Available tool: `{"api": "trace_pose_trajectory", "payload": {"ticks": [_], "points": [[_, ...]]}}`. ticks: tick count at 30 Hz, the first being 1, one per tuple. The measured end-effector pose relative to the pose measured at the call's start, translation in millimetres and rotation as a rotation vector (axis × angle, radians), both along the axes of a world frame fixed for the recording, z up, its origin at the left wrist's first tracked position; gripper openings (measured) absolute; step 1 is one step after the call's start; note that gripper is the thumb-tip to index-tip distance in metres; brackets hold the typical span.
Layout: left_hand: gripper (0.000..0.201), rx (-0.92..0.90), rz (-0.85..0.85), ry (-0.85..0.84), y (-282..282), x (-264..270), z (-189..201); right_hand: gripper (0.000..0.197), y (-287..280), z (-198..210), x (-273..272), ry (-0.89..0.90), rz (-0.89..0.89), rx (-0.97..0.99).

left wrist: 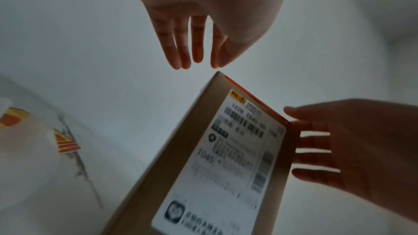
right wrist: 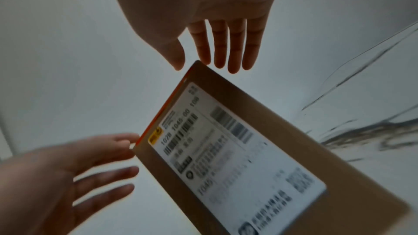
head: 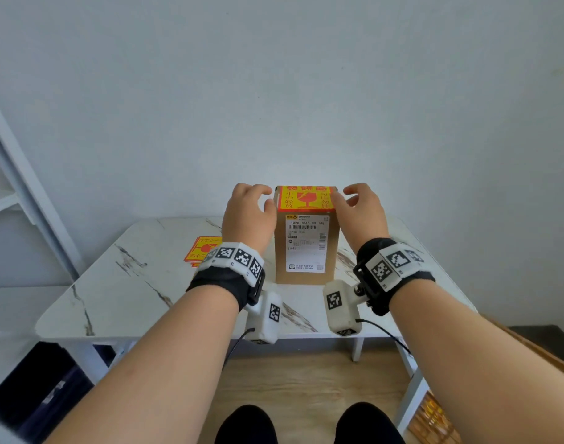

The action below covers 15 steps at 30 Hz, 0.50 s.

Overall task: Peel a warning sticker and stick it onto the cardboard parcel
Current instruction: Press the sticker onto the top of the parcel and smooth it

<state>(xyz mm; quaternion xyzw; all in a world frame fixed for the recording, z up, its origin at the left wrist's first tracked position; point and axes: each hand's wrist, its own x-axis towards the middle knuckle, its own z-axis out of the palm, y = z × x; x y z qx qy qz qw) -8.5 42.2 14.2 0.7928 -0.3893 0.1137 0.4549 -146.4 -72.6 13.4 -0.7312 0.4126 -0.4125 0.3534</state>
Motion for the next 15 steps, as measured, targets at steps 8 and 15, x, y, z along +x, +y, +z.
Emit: {"api": "trace_pose_trajectory", "payload": {"ticks": [8,15], "points": [[0.034,0.049,-0.070,-0.062,0,-18,-12,0.049,18,-18,-4,0.105,0.067,-0.140],[0.034,0.064,-0.047,-0.099,-16,-6,-10,0.049,-4,-12,11,0.153,0.089,-0.145]]}}
